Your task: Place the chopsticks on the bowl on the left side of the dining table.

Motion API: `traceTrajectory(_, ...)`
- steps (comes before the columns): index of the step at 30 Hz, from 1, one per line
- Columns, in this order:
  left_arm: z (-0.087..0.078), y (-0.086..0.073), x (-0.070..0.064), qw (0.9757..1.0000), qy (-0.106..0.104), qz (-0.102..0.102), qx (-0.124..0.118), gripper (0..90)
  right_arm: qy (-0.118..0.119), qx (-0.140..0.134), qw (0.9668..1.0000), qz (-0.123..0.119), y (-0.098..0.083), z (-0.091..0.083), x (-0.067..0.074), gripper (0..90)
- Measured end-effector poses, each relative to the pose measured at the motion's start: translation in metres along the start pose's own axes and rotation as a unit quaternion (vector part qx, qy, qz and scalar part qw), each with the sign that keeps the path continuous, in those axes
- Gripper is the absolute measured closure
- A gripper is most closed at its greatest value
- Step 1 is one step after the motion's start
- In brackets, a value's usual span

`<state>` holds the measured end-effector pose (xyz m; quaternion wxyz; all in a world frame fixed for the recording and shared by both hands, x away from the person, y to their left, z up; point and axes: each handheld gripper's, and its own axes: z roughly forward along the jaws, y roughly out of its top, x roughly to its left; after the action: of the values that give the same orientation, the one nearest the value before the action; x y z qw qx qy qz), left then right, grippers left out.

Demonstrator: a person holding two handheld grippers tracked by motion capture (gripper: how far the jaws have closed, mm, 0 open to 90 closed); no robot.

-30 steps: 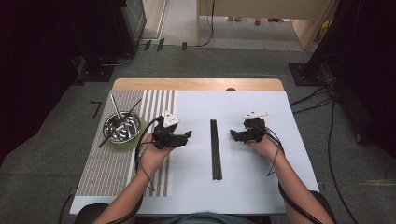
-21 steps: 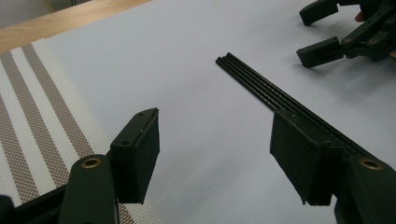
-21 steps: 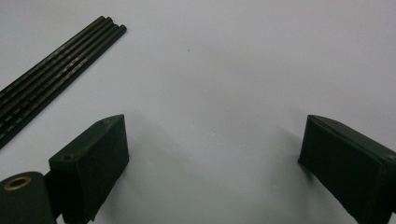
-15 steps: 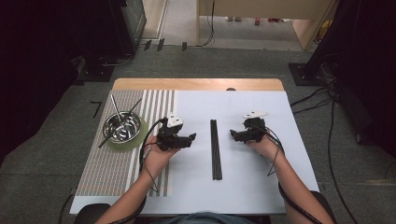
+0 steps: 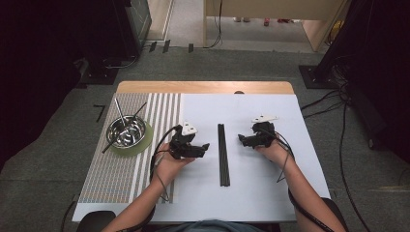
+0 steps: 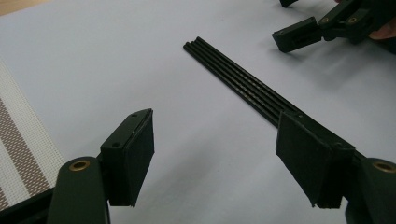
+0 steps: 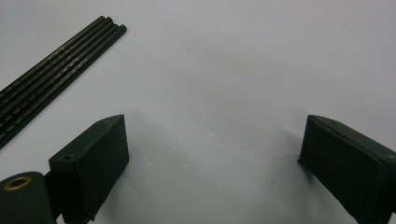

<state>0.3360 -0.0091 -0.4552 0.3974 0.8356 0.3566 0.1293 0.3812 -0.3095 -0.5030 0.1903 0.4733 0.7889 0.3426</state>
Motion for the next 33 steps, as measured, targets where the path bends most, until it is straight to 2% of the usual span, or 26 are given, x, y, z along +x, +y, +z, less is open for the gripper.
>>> traceTrajectory(7,0.003,-0.003,-0.004,1.0000,0.006,-0.003,-0.005,33.8,0.000,0.000,1.0000,0.000,0.000,0.000,0.000,7.5)
traceTrajectory(8,0.004,-0.003,-0.005,0.9999,0.012,-0.003,-0.005,33.5,0.000,0.000,1.0000,0.000,0.000,0.000,0.000,7.5)
traceTrajectory(11,0.004,-0.003,-0.007,0.9999,0.010,-0.007,-0.009,33.6,0.000,0.000,1.0000,0.000,0.000,0.000,0.000,7.5)
traceTrajectory(15,0.007,-0.004,-0.010,0.9999,0.002,-0.010,-0.010,35.5,0.000,0.000,1.0000,0.000,0.000,0.000,0.000,7.5)
traceTrajectory(22,0.010,-0.006,-0.017,0.9998,-0.010,-0.006,-0.017,48.0,0.000,0.000,1.0000,-0.001,0.000,0.000,0.000,7.5)
traceTrajectory(26,0.012,-0.008,-0.021,0.9998,-0.013,-0.002,-0.016,49.8,0.000,-0.001,1.0000,-0.001,0.000,0.000,0.000,7.5)
traceTrajectory(33,0.018,-0.013,-0.026,0.9997,-0.018,-0.007,-0.015,50.5,0.000,-0.001,1.0000,-0.001,0.000,0.000,0.000,7.5)
